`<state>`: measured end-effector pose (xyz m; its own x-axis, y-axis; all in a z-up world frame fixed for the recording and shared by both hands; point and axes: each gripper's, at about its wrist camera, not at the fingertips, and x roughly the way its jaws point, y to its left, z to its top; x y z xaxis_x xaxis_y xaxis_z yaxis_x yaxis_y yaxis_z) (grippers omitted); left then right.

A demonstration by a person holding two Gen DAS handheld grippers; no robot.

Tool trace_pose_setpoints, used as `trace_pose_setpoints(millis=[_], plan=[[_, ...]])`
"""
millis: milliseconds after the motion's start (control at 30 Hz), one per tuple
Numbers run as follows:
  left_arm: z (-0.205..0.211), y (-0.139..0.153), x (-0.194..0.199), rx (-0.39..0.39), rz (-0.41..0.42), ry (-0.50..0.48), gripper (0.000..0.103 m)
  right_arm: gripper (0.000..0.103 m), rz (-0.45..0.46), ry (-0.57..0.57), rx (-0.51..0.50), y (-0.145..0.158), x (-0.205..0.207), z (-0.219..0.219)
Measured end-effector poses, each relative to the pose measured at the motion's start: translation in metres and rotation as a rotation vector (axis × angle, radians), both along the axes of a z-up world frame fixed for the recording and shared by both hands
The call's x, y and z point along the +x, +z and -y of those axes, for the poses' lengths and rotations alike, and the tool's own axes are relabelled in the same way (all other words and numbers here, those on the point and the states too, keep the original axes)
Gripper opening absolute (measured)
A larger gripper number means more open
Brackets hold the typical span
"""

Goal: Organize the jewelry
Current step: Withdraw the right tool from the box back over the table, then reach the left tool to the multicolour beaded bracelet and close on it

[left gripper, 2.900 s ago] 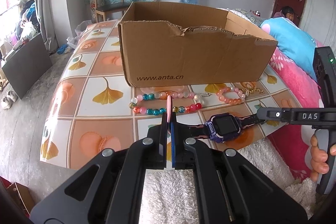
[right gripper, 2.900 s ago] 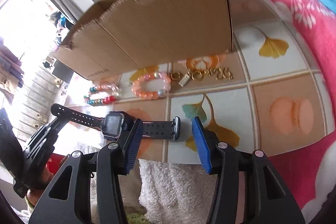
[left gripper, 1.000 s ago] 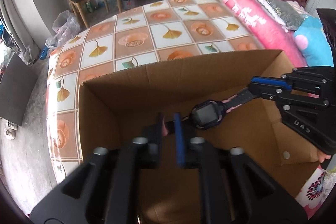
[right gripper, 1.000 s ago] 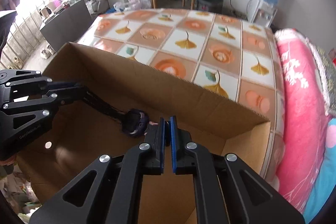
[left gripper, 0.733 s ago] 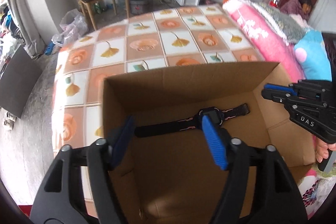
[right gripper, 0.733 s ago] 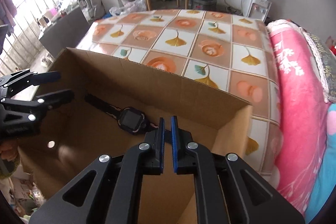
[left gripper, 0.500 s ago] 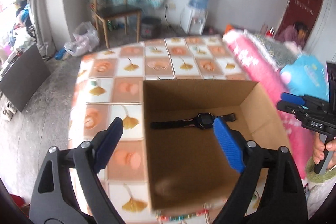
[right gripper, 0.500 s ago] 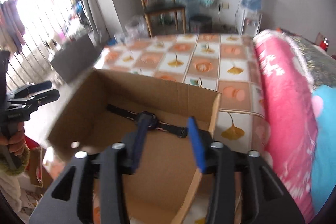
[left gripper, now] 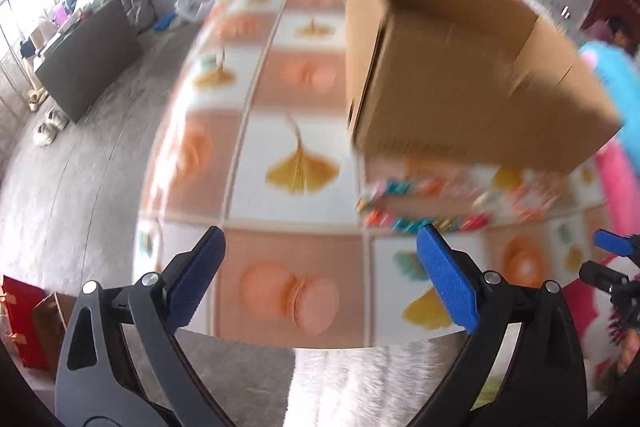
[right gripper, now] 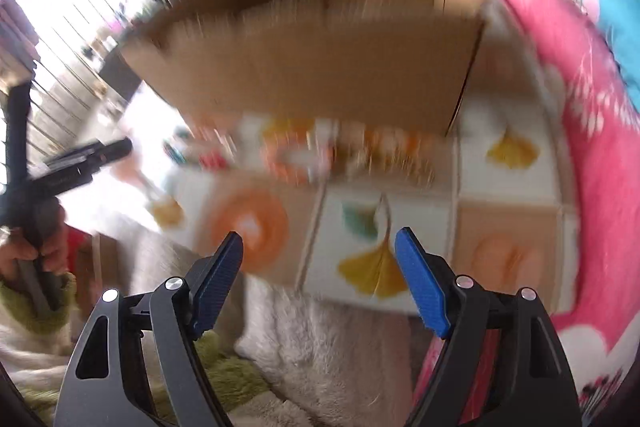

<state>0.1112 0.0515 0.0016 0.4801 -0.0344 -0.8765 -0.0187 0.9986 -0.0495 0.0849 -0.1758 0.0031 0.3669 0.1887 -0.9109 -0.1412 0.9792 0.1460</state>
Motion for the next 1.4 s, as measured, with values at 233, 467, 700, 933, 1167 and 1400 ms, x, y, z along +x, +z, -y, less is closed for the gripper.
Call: trace_pose_setpoints(millis=[233, 467, 700, 933, 1167, 1400], plan=[[0.007, -0.027, -0.002, 0.06, -0.012, -0.005, 0.093, 0.079, -0.006, -0.012, -0.126, -0.019, 0.004, -0.022], [0.006, -0.027, -0.01, 0.049, 0.046, -0.008, 0.095, 0.097, -0.02, -0.056, -0.133, -0.025, 0.012, -0.01], [0.008, -0.027, -0.009, 0.05, 0.037, -0.006, 0.096, 0.097, -0.011, -0.074, -0.132, -0.026, 0.009, -0.006], [0.006, -0.028, 0.0, 0.048, 0.009, -0.005, 0.096, 0.097, -0.007, -0.102, -0.135, -0.026, 0.006, -0.009], [0.002, -0.03, 0.003, 0.047, 0.014, -0.002, 0.096, 0.097, -0.001, -0.106, -0.137, -0.026, 0.005, -0.009], [0.003, -0.03, 0.003, 0.048, 0.013, -0.003, 0.096, 0.097, 0.027, -0.09, -0.129, -0.026, -0.001, -0.007]])
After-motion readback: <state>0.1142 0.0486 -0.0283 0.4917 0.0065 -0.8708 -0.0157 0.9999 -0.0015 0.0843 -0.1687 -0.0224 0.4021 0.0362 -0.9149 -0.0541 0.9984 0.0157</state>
